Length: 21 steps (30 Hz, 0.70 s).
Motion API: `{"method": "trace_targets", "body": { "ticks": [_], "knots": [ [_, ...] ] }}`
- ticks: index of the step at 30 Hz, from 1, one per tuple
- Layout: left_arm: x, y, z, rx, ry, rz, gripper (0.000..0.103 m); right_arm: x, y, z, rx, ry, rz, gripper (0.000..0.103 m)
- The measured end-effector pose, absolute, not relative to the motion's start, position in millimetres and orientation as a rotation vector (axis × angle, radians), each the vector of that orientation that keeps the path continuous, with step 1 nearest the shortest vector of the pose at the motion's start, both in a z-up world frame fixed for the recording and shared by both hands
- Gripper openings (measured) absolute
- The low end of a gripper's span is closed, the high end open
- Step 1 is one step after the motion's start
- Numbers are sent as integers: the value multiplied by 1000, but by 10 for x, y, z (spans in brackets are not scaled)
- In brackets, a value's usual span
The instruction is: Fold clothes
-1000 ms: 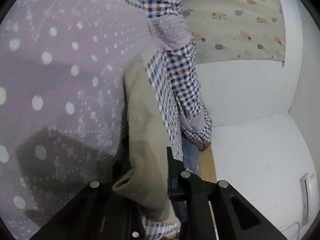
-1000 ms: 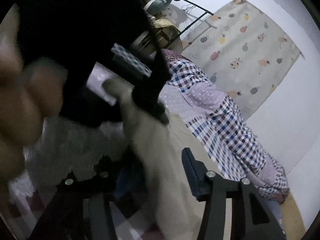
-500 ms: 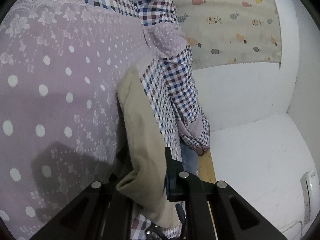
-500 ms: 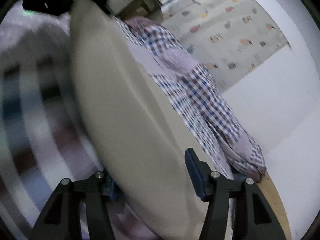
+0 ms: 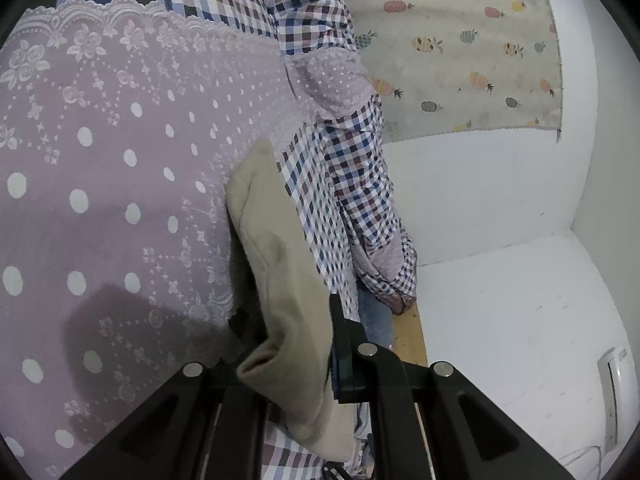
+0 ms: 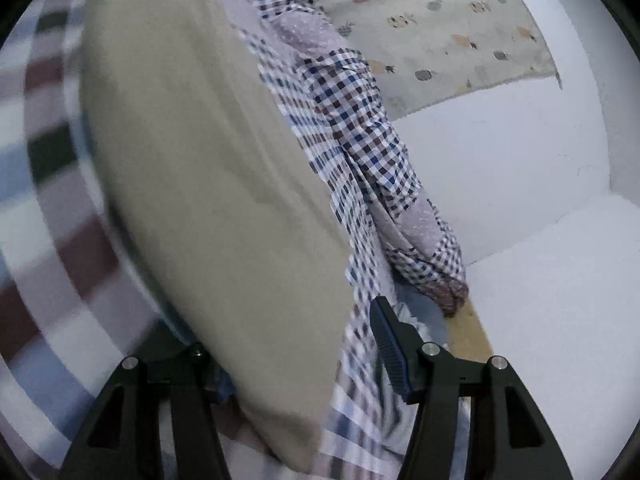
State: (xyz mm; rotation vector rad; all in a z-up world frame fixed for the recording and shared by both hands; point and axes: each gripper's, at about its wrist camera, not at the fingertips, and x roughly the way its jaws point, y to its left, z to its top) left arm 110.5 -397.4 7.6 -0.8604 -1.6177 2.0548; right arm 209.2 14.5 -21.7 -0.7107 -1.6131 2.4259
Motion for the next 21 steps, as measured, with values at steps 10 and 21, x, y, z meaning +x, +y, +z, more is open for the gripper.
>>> {"method": "trace_targets", "body": {
  "ticks": [10,21],
  "knots": [
    [1116,-3967,70,-888,-1591,2093,7,2213,333,-365,-663,-1731,2338,56],
    [1245,-3922,155,-918,-1513,2138,7,2248,395,-288,-729,-1694,2371,7]
  ]
}}
